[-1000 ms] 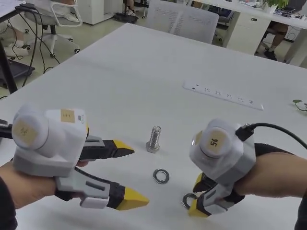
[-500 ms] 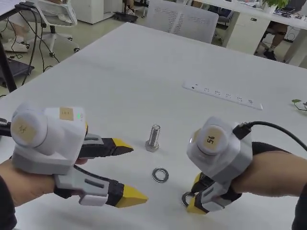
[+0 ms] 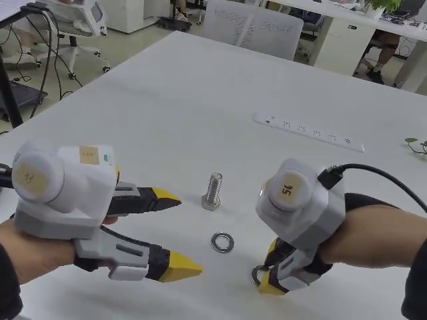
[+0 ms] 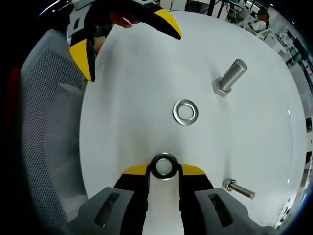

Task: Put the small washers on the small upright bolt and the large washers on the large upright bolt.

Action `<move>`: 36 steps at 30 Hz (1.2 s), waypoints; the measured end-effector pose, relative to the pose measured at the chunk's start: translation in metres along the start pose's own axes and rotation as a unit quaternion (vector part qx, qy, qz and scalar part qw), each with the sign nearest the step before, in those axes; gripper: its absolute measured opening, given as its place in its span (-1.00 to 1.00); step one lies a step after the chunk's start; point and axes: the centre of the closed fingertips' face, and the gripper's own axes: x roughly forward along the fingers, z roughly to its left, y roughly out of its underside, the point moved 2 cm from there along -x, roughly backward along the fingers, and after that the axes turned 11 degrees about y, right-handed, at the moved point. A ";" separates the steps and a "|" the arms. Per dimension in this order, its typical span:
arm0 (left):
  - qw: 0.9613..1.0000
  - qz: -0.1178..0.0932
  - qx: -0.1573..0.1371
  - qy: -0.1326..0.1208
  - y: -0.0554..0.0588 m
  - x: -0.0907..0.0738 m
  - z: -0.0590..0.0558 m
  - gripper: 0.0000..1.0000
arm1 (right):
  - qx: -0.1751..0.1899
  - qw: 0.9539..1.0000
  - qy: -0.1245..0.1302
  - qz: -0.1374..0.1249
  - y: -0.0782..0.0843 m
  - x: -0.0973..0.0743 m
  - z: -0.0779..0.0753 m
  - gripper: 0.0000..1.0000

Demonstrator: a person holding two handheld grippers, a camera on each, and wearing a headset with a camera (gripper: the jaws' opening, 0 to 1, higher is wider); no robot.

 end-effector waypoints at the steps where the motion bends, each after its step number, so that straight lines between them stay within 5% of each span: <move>1: 1.000 0.001 0.000 0.000 0.000 0.000 0.000 0.27 | 0.000 1.000 0.000 0.000 0.000 0.000 0.000 -0.53; 36: 0.998 -0.013 -0.008 -0.063 -0.001 -0.015 0.023 0.26 | -0.001 1.000 -0.001 0.008 -0.002 -0.003 -0.002 -0.54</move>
